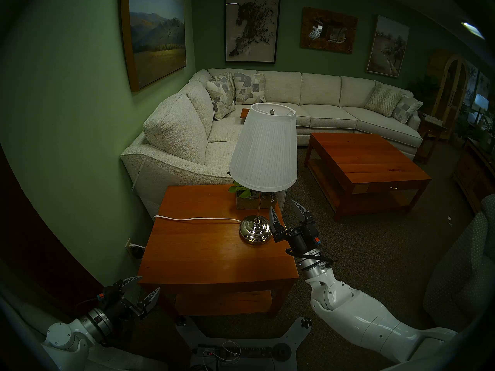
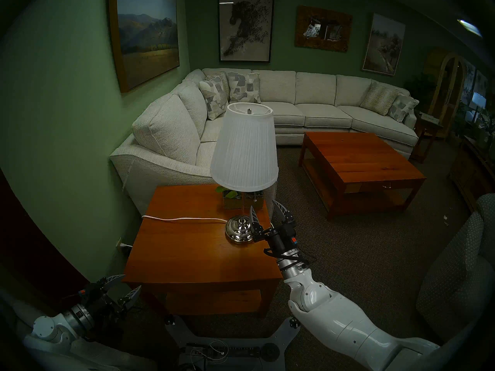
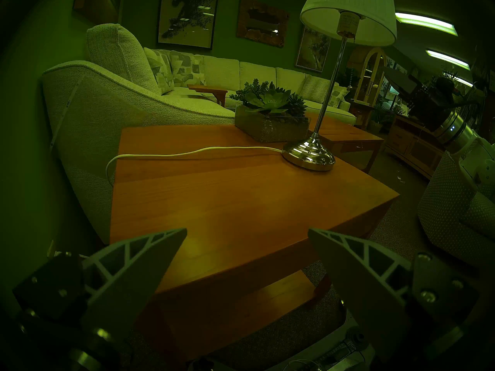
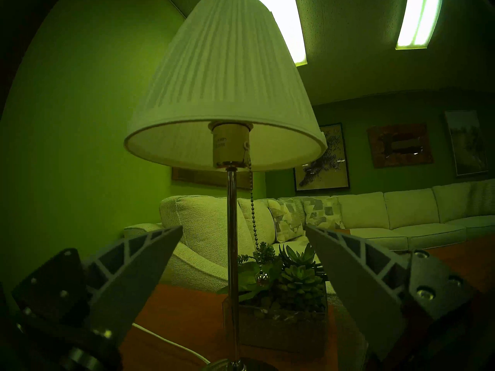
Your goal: Pull on string to turn off lamp
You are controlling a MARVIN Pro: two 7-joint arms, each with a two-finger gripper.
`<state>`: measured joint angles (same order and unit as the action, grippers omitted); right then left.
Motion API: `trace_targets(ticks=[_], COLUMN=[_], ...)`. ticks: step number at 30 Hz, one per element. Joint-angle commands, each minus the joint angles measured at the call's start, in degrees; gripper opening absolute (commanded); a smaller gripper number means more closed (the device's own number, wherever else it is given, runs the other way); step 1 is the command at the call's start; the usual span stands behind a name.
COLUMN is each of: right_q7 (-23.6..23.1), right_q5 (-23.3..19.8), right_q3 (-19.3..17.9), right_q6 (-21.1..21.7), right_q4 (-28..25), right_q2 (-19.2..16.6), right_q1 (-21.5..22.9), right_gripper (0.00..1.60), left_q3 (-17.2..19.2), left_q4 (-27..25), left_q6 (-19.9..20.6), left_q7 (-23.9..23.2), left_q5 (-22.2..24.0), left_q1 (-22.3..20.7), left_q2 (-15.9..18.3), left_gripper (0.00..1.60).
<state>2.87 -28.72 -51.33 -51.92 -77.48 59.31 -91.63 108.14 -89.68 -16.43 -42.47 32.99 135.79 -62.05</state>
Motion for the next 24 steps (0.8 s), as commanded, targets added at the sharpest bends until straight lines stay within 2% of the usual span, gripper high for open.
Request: trace_targets(ticks=[1, 5, 10, 18, 21, 24], right_q7=[1.8, 2.6, 3.0, -0.9, -2.0, -1.8], right_q5=[0.0, -1.0, -3.8, -6.1, -6.7, -5.6], right_q3=[-1.8, -1.7, -2.0, -0.1, 0.9, 1.2], right_q6=[-1.4, -0.7, -2.2, -3.1, -1.4, 0.1], right_q4=[-6.6, -7.9, -9.2, -9.2, -9.5, -10.4], right_q2=[-5.6, -6.8, -7.8, -8.8, -8.7, -9.0], right_q1=[-6.3, -9.0, -11.1, -10.8, -10.5, -10.3], right_gripper=[1.6, 1.6, 1.6, 1.6, 1.6, 1.6], left_q3=[0.4, 0.4, 0.5, 0.5, 0.5, 0.5], left_q4=[-1.0, -1.1, -1.1, -1.2, -1.2, -1.1], left_q6=[-0.3, -0.3, -0.2, -0.2, -0.2, -0.2], left_q7=[-0.1, 0.0, 0.0, 0.0, 0.0, 0.0], left_q5=[0.2, 0.2, 0.2, 0.2, 0.2, 0.2], left_q1=[-0.1, -0.1, 0.0, 0.0, 0.0, 0.0], left_q2=[0.1, 0.1, 0.1, 0.1, 0.1, 0.1], left_gripper=[1.6, 1.6, 1.6, 1.6, 1.6, 1.6])
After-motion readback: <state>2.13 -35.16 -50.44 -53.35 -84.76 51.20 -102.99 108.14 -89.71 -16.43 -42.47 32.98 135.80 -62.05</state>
